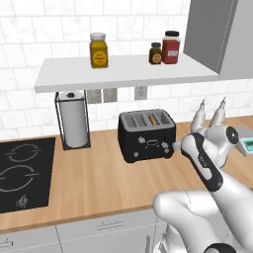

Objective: Start the toaster. Once the lever pops up, take the bread to the plate on the dining counter.

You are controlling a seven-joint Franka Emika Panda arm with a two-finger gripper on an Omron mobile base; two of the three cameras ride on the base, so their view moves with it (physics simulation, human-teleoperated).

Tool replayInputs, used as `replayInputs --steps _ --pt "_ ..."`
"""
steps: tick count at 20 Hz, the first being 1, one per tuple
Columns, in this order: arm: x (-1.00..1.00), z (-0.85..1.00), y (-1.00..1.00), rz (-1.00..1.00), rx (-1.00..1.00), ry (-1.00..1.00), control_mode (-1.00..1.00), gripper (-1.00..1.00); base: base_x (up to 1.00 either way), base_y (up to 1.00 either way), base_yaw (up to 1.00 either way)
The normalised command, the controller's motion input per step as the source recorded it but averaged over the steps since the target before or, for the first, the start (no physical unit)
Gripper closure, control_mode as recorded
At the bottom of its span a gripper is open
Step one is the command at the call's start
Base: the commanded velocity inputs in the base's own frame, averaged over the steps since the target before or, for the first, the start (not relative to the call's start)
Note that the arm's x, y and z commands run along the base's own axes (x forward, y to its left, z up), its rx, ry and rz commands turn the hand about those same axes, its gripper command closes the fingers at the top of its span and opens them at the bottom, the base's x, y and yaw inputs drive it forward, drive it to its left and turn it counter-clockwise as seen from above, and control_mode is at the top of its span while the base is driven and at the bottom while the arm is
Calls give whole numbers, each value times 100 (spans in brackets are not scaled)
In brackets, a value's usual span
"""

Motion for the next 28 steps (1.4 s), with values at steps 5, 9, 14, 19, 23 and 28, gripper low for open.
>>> replayInputs --steps 5,9,14,19,23,28 --pt "0 11 -15 9 0 -5 -100 100 0 0 0" --pt "0 1 -6 9 0 0 -100 100 0 0 0" --pt "0 0 5 1 0 0 -100 100 0 0 0" --pt "0 0 18 0 0 0 -100 100 0 0 0" --pt "0 0 5 0 0 0 -100 100 0 0 0" --pt "0 0 0 0 0 0 -100 100 0 0 0"
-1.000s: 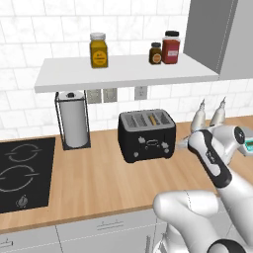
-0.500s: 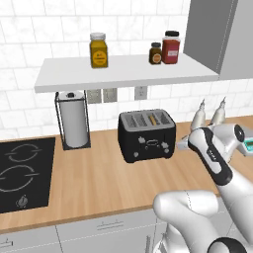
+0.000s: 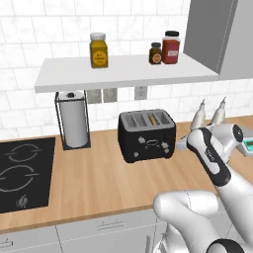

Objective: Start the toaster. Once the lever pops up, take the bread to the plate on the dining counter.

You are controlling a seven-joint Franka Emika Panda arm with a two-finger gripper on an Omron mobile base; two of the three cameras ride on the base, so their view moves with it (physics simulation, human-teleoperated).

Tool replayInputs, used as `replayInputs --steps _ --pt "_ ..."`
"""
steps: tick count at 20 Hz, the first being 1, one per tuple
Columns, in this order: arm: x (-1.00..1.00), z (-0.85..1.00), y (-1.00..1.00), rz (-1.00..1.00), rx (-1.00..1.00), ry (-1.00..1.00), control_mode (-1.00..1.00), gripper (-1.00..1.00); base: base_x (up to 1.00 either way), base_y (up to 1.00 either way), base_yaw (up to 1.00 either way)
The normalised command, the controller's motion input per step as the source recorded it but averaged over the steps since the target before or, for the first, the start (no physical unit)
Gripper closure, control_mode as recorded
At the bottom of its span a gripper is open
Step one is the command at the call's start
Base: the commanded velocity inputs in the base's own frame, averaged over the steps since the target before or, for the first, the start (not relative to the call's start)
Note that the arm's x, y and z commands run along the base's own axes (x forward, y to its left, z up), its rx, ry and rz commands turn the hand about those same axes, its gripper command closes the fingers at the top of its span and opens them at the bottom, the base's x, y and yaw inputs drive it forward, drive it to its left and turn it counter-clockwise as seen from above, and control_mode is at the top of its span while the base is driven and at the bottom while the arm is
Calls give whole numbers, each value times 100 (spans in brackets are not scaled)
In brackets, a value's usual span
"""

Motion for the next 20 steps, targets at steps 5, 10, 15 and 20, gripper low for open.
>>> replayInputs --steps 5,10,15,20 --pt "0 0 0 0 0 0 -100 100 0 0 0" --pt "0 0 -2 0 0 0 -100 100 0 0 0" --pt "0 0 -12 0 0 0 -100 100 0 0 0" --pt "0 0 -9 0 0 0 -100 100 0 0 0"
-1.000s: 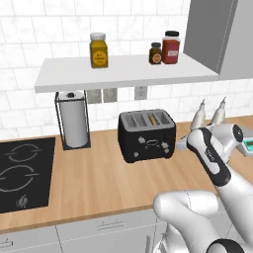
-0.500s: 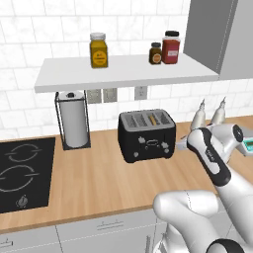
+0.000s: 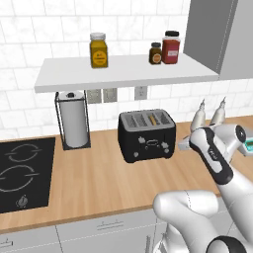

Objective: Start the toaster. Once the lever pops up, take the bread to the plate on the dining counter.

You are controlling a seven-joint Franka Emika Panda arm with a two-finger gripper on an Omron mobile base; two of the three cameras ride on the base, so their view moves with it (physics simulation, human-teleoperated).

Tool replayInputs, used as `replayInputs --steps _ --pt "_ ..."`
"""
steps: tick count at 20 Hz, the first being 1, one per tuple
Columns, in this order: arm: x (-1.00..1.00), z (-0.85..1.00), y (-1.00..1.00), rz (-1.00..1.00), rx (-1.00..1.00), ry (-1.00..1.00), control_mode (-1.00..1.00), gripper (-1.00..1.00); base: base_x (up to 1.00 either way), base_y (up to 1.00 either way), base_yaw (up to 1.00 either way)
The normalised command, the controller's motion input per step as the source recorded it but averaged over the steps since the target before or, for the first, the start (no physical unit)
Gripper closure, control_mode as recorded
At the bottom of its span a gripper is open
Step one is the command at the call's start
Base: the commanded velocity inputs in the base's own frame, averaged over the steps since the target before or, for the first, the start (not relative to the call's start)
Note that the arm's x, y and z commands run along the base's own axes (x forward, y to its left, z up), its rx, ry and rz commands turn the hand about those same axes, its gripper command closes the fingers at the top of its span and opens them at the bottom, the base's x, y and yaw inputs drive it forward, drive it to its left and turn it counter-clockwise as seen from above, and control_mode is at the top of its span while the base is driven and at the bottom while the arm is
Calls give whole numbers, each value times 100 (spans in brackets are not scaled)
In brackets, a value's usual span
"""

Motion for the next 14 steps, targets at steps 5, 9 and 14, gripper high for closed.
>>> replayInputs --steps 5,9,14 --pt "0 0 -2 0 0 0 -100 100 0 0 0" --pt "0 0 0 0 0 0 -100 100 0 0 0" --pt "0 0 0 0 0 0 -100 100 0 0 0"
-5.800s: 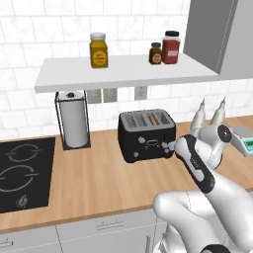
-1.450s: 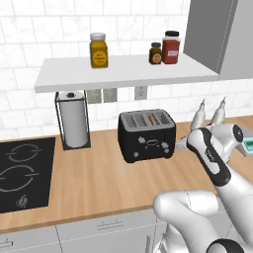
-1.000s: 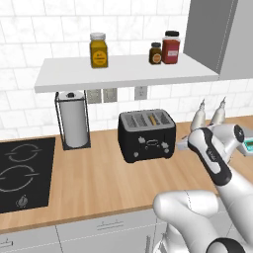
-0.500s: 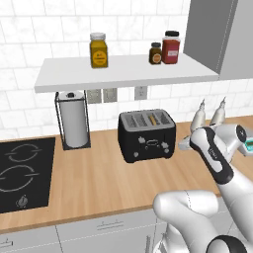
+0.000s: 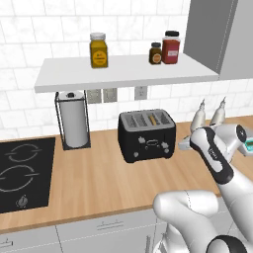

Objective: Start the toaster. Once the lever pops up, take the bread to the plate on the dining counter.

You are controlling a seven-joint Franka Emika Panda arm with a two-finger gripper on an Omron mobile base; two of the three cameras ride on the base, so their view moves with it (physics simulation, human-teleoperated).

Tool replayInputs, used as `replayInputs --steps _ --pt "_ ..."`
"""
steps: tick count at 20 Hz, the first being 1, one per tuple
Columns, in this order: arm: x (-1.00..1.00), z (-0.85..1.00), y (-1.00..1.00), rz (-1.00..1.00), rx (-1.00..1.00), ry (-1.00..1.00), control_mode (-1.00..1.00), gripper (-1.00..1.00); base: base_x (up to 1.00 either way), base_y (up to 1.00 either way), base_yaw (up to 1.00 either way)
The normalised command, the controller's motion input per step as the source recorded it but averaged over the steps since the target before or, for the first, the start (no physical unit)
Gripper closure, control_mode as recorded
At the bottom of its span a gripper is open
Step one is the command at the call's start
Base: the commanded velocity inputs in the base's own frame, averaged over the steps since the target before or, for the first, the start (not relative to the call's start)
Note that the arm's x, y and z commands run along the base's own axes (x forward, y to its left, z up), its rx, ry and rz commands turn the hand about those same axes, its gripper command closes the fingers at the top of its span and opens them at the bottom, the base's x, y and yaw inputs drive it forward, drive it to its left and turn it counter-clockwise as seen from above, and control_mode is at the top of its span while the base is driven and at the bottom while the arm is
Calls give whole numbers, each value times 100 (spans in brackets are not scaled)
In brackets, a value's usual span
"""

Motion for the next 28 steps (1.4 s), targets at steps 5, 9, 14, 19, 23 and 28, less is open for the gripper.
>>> replayInputs --steps 5,9,14,19,23,28 --pt "0 0 0 0 0 0 -100 100 0 0 0" --pt "0 0 0 0 0 0 -100 100 0 0 0" --pt "0 0 0 0 0 0 -100 100 0 0 0" --pt "0 0 0 0 0 0 -100 100 0 0 0" --pt "0 0 0 0 0 0 -100 100 0 0 0" --pt "0 0 0 0 0 0 -100 100 0 0 0"
